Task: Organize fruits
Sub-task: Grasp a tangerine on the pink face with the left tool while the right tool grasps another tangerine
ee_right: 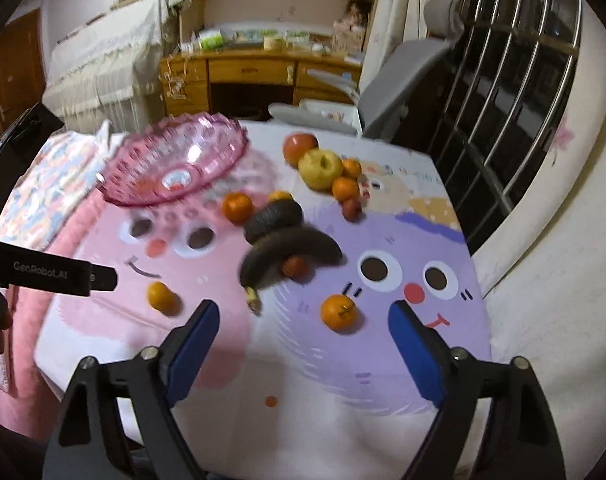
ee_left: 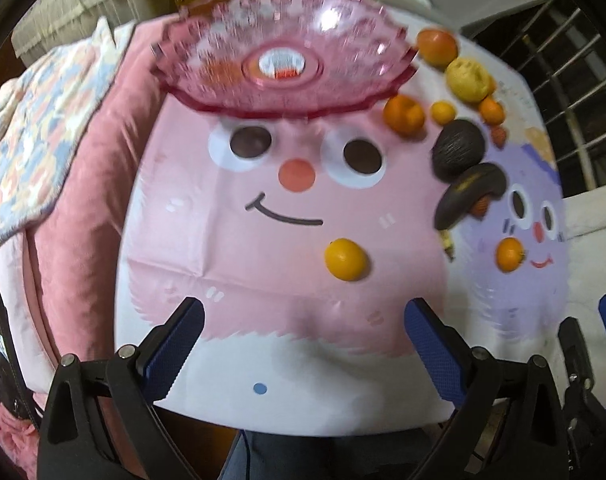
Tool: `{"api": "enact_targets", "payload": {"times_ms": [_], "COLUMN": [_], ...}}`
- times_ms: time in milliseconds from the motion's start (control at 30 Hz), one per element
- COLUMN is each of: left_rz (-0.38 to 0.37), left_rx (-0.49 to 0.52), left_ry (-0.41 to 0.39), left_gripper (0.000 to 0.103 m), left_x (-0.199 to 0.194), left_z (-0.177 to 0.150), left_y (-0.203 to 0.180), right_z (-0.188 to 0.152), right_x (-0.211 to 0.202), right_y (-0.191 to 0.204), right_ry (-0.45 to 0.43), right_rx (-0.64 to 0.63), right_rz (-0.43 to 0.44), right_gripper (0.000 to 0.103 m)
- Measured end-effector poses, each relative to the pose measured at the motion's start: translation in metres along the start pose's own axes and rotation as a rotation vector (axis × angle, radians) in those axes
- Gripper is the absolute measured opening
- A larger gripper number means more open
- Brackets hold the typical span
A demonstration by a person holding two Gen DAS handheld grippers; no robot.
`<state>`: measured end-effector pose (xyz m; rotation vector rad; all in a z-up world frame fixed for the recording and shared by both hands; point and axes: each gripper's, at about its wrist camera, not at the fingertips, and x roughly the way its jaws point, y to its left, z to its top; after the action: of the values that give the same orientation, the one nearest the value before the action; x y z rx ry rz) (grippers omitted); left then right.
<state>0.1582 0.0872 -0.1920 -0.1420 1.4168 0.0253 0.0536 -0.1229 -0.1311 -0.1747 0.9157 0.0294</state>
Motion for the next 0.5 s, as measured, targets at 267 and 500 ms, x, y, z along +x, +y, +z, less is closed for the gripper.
{"api": "enact_targets", "payload": {"times_ms": [267,500], "left_rz": [-0.008,0.007], "left_rx": [-0.095,-0.15], "left_ry": [0.117,0.134], "left_gripper": [0.093,0.074], "left_x": [0.049,0.068], "left_z": [0.006,0.014], "left_y": [-0.011,-0.021], "right_z": [-0.008,-0.011], "right_x": [0.064,0.103], "right_y": [-0.017,-0.028], "right_ry": [0.116,0.201], "right_rx": [-0.09,-0.145], "right_rz": [0.053,0.108], "right_gripper": [0.069,0.056]}}
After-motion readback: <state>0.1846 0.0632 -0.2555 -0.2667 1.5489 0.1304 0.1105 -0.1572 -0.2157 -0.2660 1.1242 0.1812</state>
